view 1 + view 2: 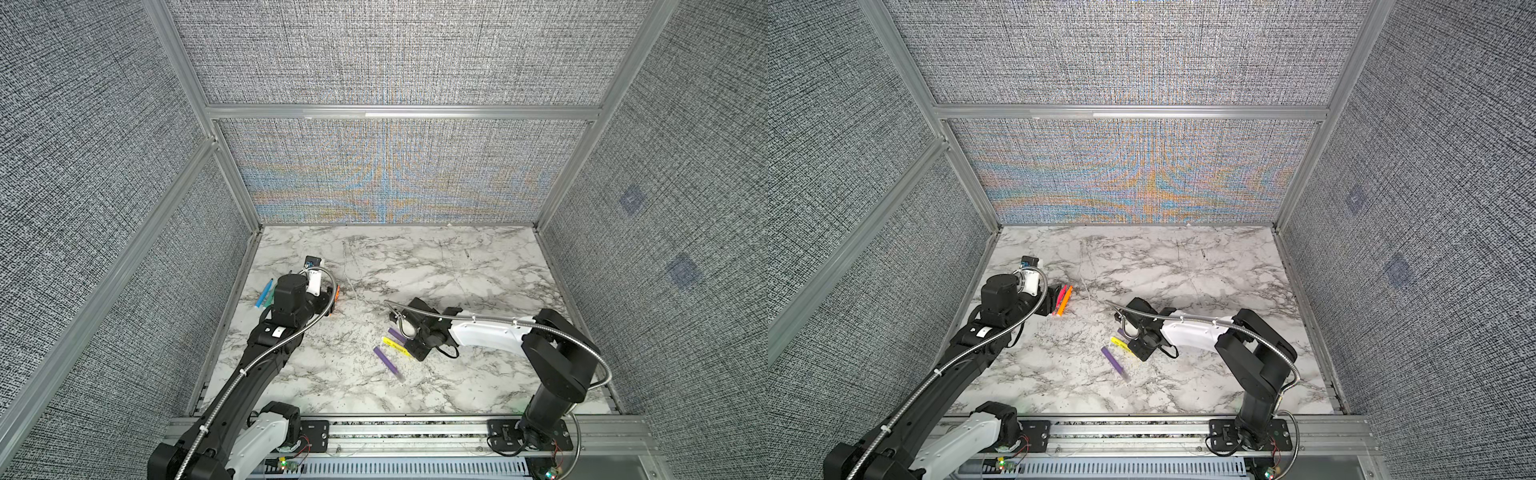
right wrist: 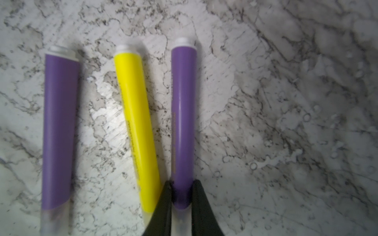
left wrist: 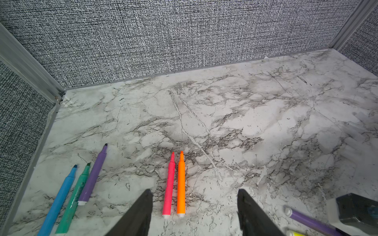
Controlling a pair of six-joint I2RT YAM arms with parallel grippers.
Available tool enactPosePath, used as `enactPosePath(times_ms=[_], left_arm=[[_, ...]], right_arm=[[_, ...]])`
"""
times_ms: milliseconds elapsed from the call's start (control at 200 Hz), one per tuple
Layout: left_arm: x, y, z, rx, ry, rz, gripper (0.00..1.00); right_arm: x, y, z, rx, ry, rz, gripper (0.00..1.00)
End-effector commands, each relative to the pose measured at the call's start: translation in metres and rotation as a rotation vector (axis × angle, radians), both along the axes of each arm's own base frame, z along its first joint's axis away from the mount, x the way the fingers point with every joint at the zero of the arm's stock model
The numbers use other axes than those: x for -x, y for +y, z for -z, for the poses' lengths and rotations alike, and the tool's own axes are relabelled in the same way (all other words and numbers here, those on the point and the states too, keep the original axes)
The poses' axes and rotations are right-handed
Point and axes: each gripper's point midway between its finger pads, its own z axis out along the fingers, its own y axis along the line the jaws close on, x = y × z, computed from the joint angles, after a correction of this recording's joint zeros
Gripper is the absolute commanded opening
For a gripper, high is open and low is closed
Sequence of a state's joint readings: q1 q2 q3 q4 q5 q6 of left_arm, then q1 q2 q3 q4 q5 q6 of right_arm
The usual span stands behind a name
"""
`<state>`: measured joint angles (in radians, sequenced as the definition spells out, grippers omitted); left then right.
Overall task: Remove pen caps from pens
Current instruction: Pick up the pen from the center of the table, then turn over the pen.
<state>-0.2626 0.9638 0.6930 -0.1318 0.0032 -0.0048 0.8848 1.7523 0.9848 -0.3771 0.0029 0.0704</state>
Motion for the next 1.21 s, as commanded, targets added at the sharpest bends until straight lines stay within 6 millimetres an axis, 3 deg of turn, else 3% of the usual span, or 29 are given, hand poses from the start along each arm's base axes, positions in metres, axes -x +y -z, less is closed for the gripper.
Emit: enactPosePath(times_ms=[0,165,290,320,510,720,930,1035,1060,1200], left_arm=[[-0.005,0.001,-0.010,-0.026,-0.045,-0.014,0.65],[0.008,-0.024,-0.028,-0.046,-0.168,0.105,0.65],[0.028,-0.045,-0.043,-0.131,-0.323,0.206,0.66],[0.034,-0.051,-0.046,-0.154,-0.370,0.240,0.66],[0.071,-0.076,-0.065,-0.242,-0.643,0.362,0.67],[0.085,-0.090,-0.067,-0.381,-0.786,0.380,0.68],[0.102,-0.117,-0.069,-0.655,-0.994,0.337,0.69],[0.115,-0.128,-0.073,-0.771,-1.093,0.307,0.69],[0.118,-0.131,-0.074,-0.800,-1.114,0.298,0.69],[0.125,-0.141,-0.079,-1.000,-1.206,0.211,0.71]], right_arm=[[-0.011,-0.019,0.000,0.056,-0.047,0.058,0.08],[-0.024,-0.030,-0.020,0.010,-0.118,0.126,0.03],[-0.034,-0.032,-0.052,-0.077,-0.196,0.165,0.01],[-0.029,-0.039,-0.049,-0.076,-0.193,0.171,0.01],[-0.021,-0.034,-0.086,-0.271,-0.198,0.164,0.01],[-0.009,-0.027,-0.124,-0.458,-0.171,0.131,0.00],[0.004,-0.015,-0.164,-0.573,-0.146,0.076,0.00],[0.011,-0.008,-0.166,-0.554,-0.098,0.044,0.00],[0.008,-0.003,-0.180,-0.572,-0.118,0.036,0.00],[0.012,0.003,-0.189,-0.532,-0.119,0.019,0.00]])
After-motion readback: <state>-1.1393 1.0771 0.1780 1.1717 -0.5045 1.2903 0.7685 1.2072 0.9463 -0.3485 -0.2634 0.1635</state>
